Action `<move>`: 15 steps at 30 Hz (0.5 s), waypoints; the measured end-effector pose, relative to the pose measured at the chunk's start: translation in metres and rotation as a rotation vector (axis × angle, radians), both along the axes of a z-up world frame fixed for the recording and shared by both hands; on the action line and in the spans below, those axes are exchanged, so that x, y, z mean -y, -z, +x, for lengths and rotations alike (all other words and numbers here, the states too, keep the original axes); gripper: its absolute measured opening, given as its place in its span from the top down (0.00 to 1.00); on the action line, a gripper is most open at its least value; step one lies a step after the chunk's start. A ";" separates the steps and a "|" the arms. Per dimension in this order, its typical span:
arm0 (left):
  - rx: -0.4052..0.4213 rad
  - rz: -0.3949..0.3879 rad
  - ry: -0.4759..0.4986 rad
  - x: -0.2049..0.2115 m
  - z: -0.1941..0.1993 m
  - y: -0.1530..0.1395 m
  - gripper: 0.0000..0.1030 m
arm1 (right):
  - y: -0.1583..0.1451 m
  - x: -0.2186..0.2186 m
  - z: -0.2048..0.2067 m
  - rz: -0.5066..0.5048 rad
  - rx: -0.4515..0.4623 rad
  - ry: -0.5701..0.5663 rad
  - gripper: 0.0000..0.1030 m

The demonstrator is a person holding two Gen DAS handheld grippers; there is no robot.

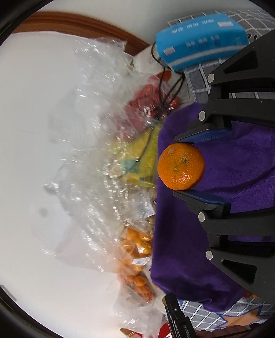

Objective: Organize fruits
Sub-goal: 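Carry both fruits onto the purple towel and open both grippers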

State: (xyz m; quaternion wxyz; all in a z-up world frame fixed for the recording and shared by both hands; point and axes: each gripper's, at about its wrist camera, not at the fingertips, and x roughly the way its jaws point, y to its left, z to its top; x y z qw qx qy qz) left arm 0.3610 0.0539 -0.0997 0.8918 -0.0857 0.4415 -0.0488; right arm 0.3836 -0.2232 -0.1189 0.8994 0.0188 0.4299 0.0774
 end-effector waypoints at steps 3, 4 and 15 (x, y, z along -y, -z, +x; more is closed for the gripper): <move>-0.034 0.020 0.003 0.005 0.012 0.014 0.76 | 0.020 -0.002 0.007 0.006 -0.047 -0.010 0.59; -0.053 0.032 -0.004 0.007 0.016 0.020 0.76 | 0.026 -0.003 0.010 0.007 -0.060 -0.011 0.59; -0.107 0.179 -0.014 0.020 0.036 0.047 0.76 | 0.049 -0.006 0.020 0.013 -0.131 -0.031 0.59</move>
